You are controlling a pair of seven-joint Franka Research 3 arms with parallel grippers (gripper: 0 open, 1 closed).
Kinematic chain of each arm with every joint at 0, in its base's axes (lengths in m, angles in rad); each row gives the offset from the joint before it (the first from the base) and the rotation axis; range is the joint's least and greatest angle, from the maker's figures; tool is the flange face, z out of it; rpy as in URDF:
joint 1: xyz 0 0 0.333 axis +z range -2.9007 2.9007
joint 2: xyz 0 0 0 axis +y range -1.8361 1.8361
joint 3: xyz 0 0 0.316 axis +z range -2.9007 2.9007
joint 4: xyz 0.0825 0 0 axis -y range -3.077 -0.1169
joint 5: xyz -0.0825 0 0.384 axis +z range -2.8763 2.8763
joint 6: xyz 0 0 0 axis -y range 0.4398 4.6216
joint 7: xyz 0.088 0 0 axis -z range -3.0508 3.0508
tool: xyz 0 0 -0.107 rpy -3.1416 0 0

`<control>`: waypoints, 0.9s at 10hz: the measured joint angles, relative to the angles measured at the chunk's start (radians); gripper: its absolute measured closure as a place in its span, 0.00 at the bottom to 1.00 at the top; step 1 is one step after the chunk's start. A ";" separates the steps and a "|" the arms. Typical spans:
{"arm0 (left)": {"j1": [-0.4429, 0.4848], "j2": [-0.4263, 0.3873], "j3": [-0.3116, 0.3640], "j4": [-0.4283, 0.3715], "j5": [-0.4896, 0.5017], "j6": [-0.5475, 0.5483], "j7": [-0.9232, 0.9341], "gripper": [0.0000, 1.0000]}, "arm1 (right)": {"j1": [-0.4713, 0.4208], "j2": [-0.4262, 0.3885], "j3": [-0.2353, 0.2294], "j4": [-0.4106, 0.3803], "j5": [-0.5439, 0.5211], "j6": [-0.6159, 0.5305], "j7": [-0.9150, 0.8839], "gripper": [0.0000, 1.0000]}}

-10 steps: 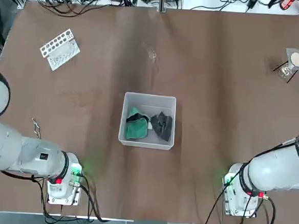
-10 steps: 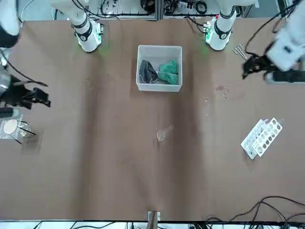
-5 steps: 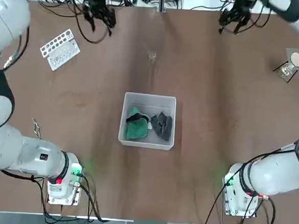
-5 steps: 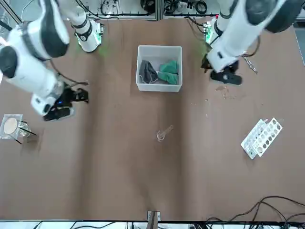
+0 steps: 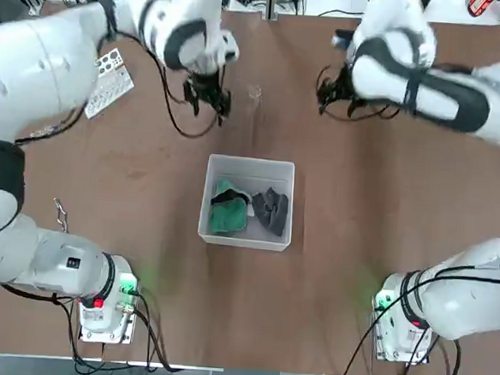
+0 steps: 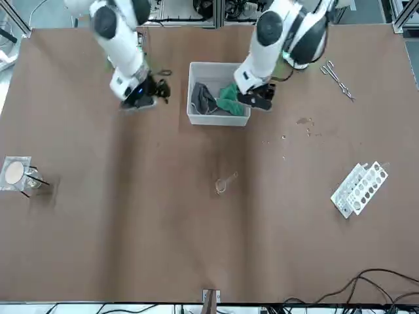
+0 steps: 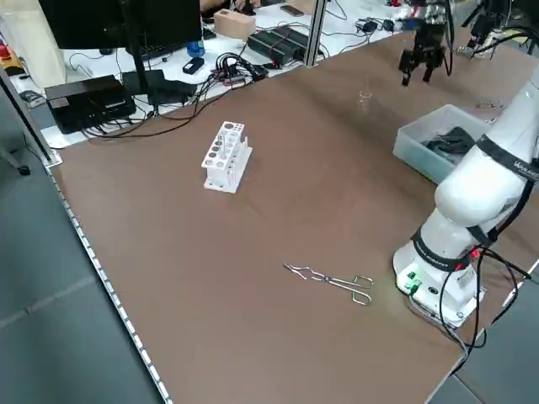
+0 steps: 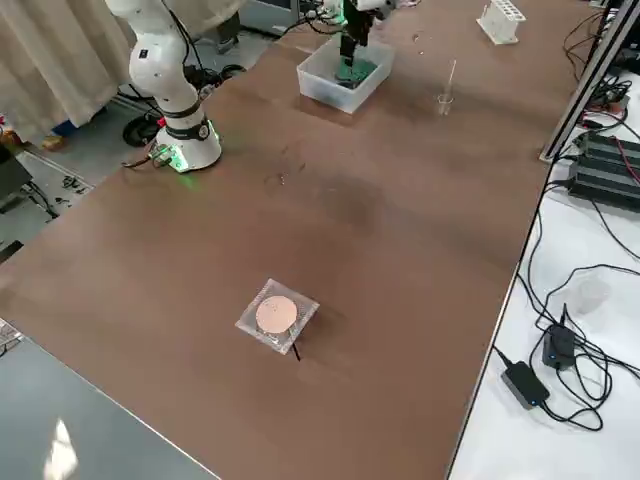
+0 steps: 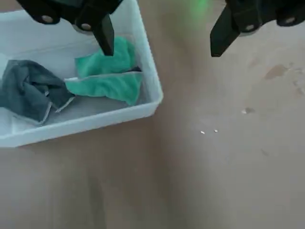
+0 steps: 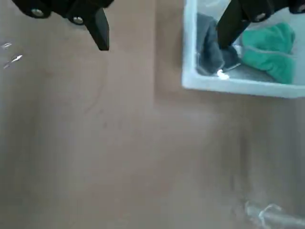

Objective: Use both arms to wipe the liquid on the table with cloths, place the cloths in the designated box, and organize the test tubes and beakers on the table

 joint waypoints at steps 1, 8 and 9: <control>0.000 0.008 -0.020 -0.047 -0.022 0.072 0.000 0.10 | 0.061 0.001 0.010 -0.007 0.000 0.040 0.102 0.00; -0.047 0.317 -0.083 -0.102 0.006 0.348 -0.155 0.11 | 0.285 0.214 0.012 -0.050 0.000 0.402 0.417 0.00; -0.050 0.347 -0.083 -0.102 0.032 0.353 -0.170 0.11 | 0.285 0.215 0.008 -0.049 0.000 0.402 0.417 0.00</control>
